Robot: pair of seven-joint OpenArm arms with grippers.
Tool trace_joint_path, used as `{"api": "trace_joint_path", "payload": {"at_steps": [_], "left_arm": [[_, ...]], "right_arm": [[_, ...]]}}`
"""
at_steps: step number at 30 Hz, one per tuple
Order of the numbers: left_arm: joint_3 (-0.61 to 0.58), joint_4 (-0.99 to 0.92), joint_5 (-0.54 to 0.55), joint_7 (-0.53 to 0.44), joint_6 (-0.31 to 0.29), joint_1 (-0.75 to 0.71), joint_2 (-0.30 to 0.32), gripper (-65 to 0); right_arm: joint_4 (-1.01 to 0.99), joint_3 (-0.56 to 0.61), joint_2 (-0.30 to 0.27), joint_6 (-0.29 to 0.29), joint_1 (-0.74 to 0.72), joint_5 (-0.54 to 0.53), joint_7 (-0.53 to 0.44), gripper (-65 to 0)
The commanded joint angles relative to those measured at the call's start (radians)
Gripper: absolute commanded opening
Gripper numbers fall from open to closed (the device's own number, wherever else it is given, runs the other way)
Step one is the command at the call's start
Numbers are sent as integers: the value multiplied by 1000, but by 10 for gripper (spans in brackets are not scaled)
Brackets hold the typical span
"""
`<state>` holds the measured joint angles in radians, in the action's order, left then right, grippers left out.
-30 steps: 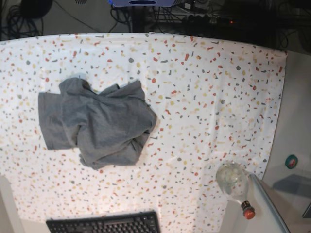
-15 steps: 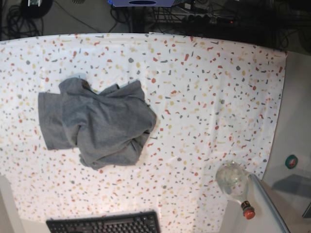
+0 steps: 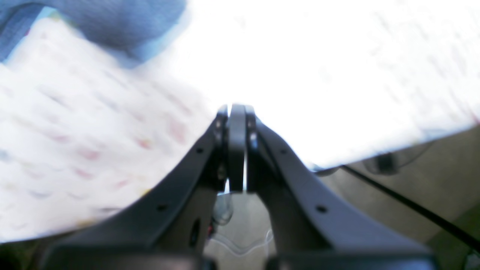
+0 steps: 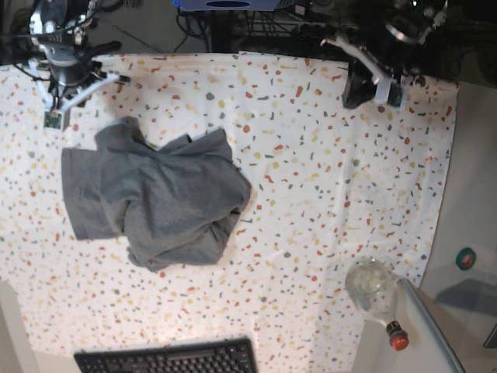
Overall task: Layout the t-shirt on the table in an organized manner, then fold the t-shirt properly
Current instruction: 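Lower both grippers and grasp opposite edges of the grey t-shirt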
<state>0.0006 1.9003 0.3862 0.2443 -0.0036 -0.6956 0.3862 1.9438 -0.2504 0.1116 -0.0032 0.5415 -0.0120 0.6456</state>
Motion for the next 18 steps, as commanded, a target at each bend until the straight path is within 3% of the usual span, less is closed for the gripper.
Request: {"api": "trace_joint_path", "payload": {"at_steps": [1, 2, 4, 6, 7, 9, 12, 16, 18], "left_arm": [[26, 2, -5, 40, 9, 20, -10, -538], [45, -2, -5, 86, 9, 60, -30, -433], [51, -8, -5, 143, -3, 130, -49, -311], [35, -17, -3, 154, -43, 184, -51, -316], [22, -28, -3, 155, -68, 210, -51, -327], [0, -71, -3, 155, -111, 259, -51, -351], [-40, -149, -2, 155, -115, 317, -69, -354], [-60, -250, -2, 155, -115, 347, -79, -354], [-60, -287, -2, 155, -117, 362, -112, -354]], "right_arm": [[22, 3, 1, 9, -21, 1, -7, -594], [22, 3, 3, 9, -42, -30, -4, -491], [16, 1, -2, 9, -77, -147, 1, -294], [12, 1, -10, 9, -87, -286, 3, -159], [3, 1, -17, 9, -90, -354, -2, -128], [-25, 0, -36, 10, -114, -484, -4, -123], [-82, -94, -34, 15, -156, -596, 3, -123], [-192, -163, -14, 59, -191, -589, -2, -123], [-260, -171, -16, 52, -212, -592, -2, -123]]}}
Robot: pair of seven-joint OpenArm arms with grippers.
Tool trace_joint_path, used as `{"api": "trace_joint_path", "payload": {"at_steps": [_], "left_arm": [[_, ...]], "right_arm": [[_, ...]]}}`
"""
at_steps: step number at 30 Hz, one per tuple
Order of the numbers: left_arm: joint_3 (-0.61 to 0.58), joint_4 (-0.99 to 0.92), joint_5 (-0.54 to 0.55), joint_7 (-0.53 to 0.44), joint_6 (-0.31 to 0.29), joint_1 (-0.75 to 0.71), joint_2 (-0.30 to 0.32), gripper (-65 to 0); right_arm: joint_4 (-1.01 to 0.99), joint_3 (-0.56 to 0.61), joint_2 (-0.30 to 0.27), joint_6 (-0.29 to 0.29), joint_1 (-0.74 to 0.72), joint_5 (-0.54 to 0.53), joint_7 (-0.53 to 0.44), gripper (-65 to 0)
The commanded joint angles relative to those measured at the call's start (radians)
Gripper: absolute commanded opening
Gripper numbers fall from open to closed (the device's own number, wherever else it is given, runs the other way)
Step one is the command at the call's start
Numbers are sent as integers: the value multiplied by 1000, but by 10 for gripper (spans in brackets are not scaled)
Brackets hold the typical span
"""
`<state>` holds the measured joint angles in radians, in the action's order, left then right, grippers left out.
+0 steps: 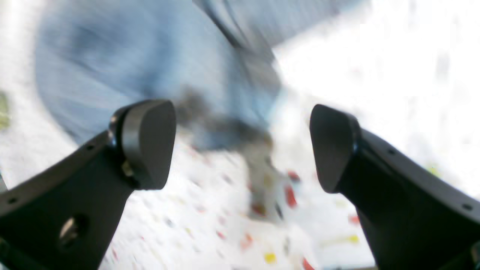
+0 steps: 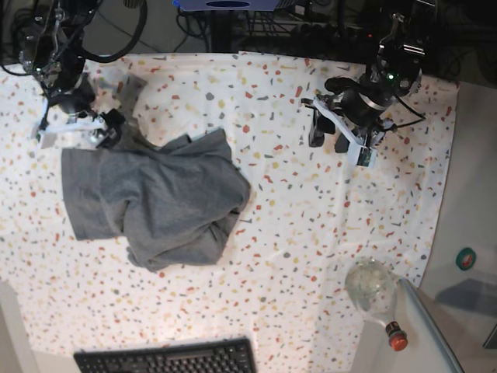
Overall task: Layout the t-shirt on the table in an organized manner, then fold the t-shirt properly
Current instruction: 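Lower both grippers and grasp opposite edges of the grey t-shirt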
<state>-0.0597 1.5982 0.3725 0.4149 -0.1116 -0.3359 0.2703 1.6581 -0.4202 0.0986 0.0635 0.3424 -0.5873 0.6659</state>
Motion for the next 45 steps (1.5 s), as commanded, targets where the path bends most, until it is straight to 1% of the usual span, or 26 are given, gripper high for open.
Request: {"api": "trace_joint_path", "payload": {"at_steps": [1, 4, 8, 9, 10, 13, 15, 21, 25, 29, 35, 37, 40, 41, 43, 45], "left_arm": [[1, 3, 12, -15, -10, 8, -9, -354], [-36, -32, 12, -15, -10, 31, -44, -354], [-139, -95, 10, -15, -10, 79, -52, -354], [-153, -111, 10, -17, -10, 93, -61, -354], [-153, -123, 10, -17, -10, 102, -76, -354], [-153, -147, 10, -18, -10, 128, -110, -354], [-157, -166, 10, -18, -10, 151, -133, -354], [-156, -241, 10, -18, -10, 246, -199, -354], [-151, -312, 10, -18, -10, 295, -228, -354], [-150, -361, 12, -20, -10, 326, -236, -354], [-148, -347, 20, -17, -10, 338, -291, -355], [-105, -336, 96, -14, -10, 321, -296, -355], [30, -373, 345, 16, -10, 300, -289, -351], [39, -385, 394, 34, -10, 300, -288, -351], [36, -398, 431, 57, -10, 308, -263, -349], [34, -413, 431, 57, -10, 321, -268, -346]], "right_arm": [[3, -1, -4, -18, -22, -16, -24, -123], [-49, 4, -4, -40, -45, -13, -24, -123], [-114, 1, -6, -77, -87, -13, -24, -123], [-121, -1, -21, -93, -92, -13, -24, -123], [-128, 1, -35, -110, -93, -16, -24, -132], [-129, 2, -41, -135, -93, -16, -24, -192], [-129, 4, -43, -135, -92, -16, -24, -212], [-129, 5, -46, -136, -88, -15, -19, -210], [-129, 5, -46, -136, -88, -13, -18, -210], [-129, 7, -46, -136, -88, -12, -18, -210], [-129, 7, -46, -136, -88, -12, -18, -210], [-129, 7, -47, -136, -88, -12, -18, -210], [-129, 7, -47, -136, -87, -12, -18, -210], [-129, 7, -49, -136, -87, -12, -18, -210], [-129, 10, -64, -136, -87, -10, -18, -210], [-129, 17, -66, -136, -87, -10, -18, -210]]}}
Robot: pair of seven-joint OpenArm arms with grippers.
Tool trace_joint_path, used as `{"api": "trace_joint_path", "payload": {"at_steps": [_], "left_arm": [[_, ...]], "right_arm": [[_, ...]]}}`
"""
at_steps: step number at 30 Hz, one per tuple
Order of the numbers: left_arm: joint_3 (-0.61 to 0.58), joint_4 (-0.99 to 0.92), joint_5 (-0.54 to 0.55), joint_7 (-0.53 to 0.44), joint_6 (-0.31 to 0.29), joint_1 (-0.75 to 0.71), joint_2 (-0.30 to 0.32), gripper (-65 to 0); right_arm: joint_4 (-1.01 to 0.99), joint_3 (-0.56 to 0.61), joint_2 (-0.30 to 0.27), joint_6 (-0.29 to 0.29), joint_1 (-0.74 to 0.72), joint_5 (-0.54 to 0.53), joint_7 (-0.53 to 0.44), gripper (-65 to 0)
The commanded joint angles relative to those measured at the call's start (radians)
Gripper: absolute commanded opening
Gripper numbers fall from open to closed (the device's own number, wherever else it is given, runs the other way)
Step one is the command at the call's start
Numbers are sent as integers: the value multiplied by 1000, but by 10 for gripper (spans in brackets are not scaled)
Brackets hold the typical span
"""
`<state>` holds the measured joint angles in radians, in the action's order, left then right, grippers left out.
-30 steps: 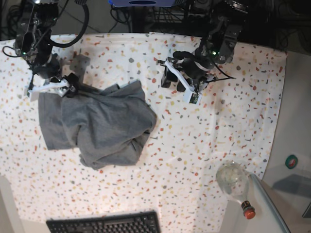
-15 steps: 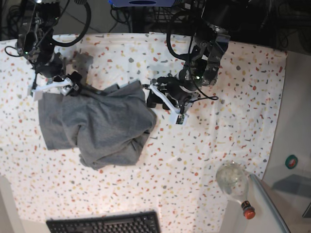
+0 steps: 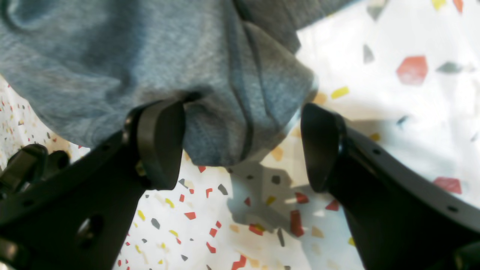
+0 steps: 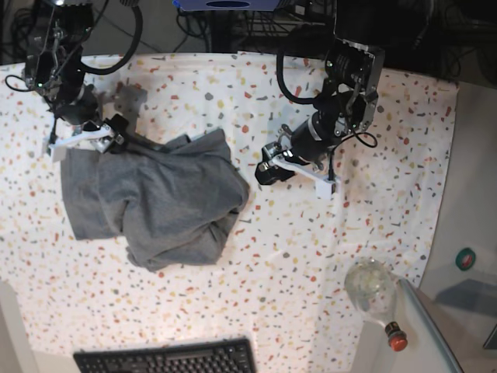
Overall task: Layout the t-shirt on the table in an organized manner, then fold the t-shirt properly
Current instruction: 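Lower both grippers and grasp opposite edges of the grey t-shirt, then lift the shirt with both grippers and shake it open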
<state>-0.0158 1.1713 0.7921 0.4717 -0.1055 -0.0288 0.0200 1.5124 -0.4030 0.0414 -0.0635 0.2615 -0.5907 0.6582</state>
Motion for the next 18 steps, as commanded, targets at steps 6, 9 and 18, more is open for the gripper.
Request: {"api": "trace_joint_path", "payload": {"at_steps": [6, 9, 18], "left_arm": [[-71, -49, 14, 2, -17, 68, -25, -344], [-111, -73, 17, -4, -17, 92, -25, -349], [-121, -153, 16, -6, -17, 165, -68, -351]], "right_arm": [[17, 19, -10, -9, -6, -8, -10, -210], [17, 19, -10, -9, -8, -8, -10, -210], [17, 17, -11, -9, -8, -8, -10, -216]]}}
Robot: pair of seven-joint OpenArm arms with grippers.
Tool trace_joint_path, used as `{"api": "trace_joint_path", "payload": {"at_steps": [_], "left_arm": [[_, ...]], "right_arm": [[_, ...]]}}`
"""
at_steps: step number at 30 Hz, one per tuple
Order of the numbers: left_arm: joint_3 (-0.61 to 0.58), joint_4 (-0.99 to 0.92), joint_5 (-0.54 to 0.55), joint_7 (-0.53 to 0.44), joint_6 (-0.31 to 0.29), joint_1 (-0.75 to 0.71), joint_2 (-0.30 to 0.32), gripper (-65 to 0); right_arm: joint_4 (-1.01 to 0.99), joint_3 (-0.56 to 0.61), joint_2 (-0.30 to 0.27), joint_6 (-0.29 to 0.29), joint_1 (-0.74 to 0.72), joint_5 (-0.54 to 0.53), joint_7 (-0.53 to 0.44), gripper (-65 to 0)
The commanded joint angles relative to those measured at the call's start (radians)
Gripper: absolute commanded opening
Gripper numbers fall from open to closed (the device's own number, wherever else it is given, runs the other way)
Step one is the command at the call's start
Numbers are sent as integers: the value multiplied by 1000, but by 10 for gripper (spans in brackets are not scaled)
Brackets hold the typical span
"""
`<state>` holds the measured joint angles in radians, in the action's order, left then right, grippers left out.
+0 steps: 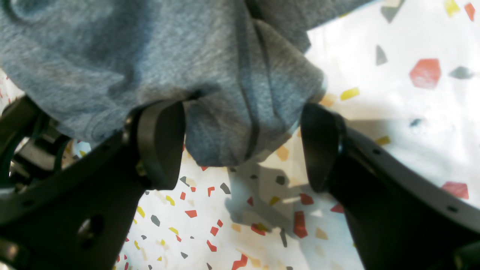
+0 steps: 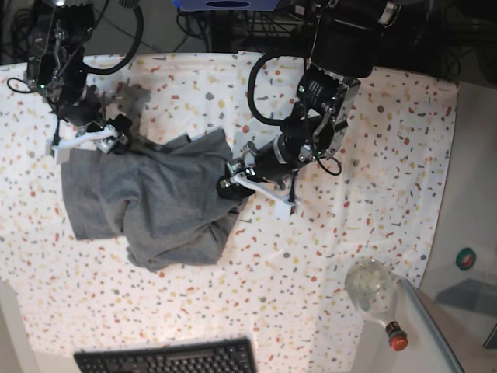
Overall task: Layout the t-shirt on the table in an organized manner, then fold the t-shirt properly
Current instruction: 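Lift the shirt with both grippers and shake it open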
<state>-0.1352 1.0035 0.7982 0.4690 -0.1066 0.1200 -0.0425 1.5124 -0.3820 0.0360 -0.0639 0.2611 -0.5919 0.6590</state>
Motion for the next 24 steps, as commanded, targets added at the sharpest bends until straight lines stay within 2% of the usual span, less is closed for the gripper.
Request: {"api": "trace_joint_path", "payload": {"at_steps": [1, 4, 5, 6, 7, 8, 10, 13, 18, 19, 21, 24], "left_arm": [[-4, -7, 8, -3, -15, 28, -7, -352], [-4, -77, 8, 1, -15, 73, -32, -370], [-4, -91, 8, 3, -15, 82, -33, -420], [-4, -94, 13, 4, -15, 85, -33, -492], [-4, -90, 11, 4, -15, 83, -33, -596], [-4, -84, 13, 4, -15, 83, -30, -650], [-5, -65, 13, 7, -15, 80, -24, -650], [-2, 2, 11, 80, -15, 63, 26, -650], [-4, 334, 3, 169, -3, -12, 137, -650], [-4, 397, 3, 179, 28, -13, 152, -650], [-4, 444, 2, 204, 118, 27, 165, -650], [-59, 407, 2, 234, 213, 157, 166, -650]], "right_arm": [[17, -4, -6, -9, -7, -7, -11, -218], [17, -10, -6, -9, -7, -9, -11, -224], [17, -10, -6, -9, -7, -9, -11, -252], [17, -12, -6, -9, -7, -9, -11, -300], [17, -12, -6, -9, -7, -10, -11, -377], [17, -12, -6, -9, -7, -12, -11, -476], [17, -12, -6, -23, -6, -13, -11, -650], [43, -24, -5, -43, 25, -20, -11, -650], [170, -50, -5, -37, 88, -59, -9, -650], [188, -50, -8, -37, 85, -56, -9, -650], [211, -50, -55, -35, 47, -56, -8, -650], [184, -51, -132, -35, -84, -56, 57, -650]]}}
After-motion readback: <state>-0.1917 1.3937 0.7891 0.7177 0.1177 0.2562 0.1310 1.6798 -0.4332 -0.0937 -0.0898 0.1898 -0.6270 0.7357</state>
